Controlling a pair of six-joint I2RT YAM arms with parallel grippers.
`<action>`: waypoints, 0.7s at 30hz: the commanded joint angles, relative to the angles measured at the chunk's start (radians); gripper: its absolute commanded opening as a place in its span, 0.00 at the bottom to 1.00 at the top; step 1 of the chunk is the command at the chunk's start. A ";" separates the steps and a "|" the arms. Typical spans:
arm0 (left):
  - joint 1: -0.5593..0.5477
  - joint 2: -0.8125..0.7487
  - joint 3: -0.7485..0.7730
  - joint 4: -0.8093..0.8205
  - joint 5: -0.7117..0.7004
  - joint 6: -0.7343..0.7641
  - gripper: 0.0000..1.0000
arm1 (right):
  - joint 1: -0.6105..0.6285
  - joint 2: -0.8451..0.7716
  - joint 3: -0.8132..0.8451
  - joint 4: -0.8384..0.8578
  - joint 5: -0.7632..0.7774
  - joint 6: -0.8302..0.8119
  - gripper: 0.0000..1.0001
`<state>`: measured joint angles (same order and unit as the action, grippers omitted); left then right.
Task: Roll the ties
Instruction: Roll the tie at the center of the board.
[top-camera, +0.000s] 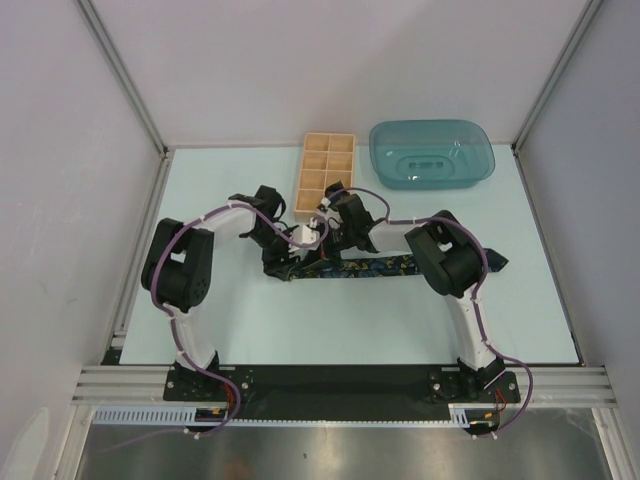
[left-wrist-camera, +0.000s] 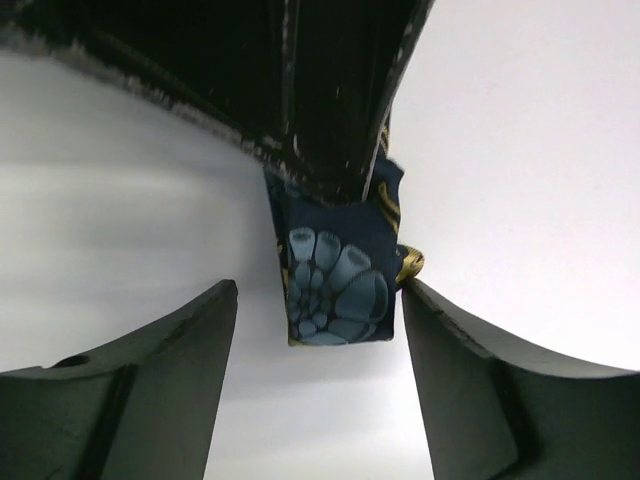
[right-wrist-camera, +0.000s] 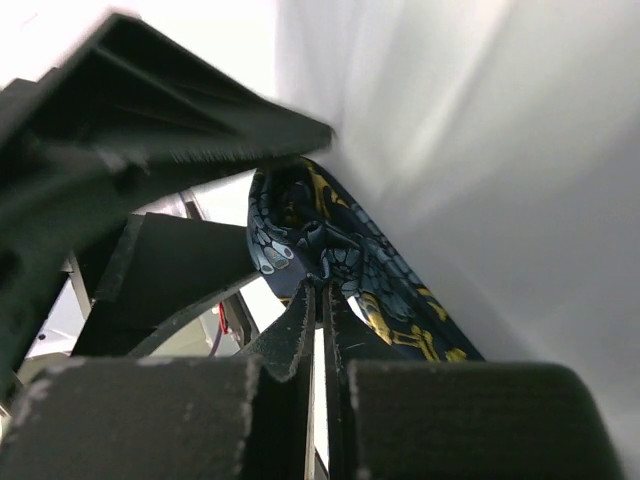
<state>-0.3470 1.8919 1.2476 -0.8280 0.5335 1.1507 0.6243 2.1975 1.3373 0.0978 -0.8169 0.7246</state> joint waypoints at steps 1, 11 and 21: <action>0.023 -0.077 -0.008 0.042 0.031 0.001 0.75 | -0.023 -0.005 0.010 -0.026 0.030 -0.040 0.00; -0.010 -0.136 -0.082 0.093 0.040 0.035 0.91 | -0.021 -0.010 0.010 -0.015 0.027 -0.031 0.00; -0.058 -0.122 -0.131 0.199 -0.021 0.029 0.95 | -0.017 -0.018 0.005 -0.004 0.027 -0.028 0.00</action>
<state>-0.3840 1.7916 1.1336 -0.7021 0.5220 1.1694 0.6106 2.1975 1.3373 0.0902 -0.8200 0.7048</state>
